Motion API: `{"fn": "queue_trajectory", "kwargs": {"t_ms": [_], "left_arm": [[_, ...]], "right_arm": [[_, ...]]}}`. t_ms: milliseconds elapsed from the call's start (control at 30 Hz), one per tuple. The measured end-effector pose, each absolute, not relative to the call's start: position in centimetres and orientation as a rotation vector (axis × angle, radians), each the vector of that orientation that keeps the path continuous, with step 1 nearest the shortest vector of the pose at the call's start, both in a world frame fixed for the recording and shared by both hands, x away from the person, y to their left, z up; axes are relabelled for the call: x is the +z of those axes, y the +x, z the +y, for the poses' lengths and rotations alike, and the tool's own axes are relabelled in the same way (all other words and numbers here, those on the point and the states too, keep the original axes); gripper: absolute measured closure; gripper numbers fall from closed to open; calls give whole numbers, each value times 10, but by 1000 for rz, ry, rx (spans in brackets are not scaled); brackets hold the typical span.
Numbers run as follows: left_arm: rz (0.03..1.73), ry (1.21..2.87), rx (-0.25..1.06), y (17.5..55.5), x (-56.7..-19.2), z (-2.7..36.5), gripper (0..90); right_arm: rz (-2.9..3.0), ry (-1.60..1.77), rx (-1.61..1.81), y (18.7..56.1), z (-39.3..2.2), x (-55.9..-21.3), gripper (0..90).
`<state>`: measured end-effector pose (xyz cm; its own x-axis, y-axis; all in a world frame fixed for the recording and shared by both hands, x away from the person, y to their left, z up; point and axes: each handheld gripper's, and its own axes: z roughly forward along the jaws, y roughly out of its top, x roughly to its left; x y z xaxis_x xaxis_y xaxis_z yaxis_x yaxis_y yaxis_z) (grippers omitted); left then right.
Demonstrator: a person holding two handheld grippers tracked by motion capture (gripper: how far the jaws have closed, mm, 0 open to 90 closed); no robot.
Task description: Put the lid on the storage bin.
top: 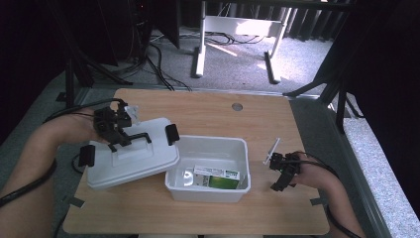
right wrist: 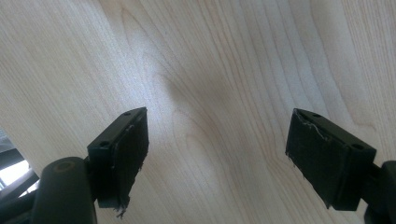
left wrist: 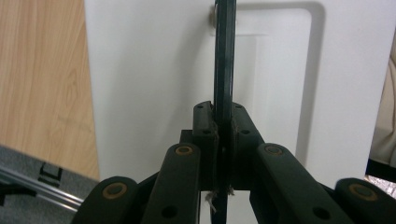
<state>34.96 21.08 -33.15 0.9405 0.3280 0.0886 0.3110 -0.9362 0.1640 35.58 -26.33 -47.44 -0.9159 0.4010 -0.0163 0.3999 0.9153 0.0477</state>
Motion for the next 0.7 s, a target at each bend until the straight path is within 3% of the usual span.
{"fn": "queue_trajectory", "kwargs": {"t_ms": [700], "left_arm": [[320, 2971, 154, 358, -329, 123, 848]], "right_arm": [[3049, 650, 81, 354, -266, -477, 206]]}}
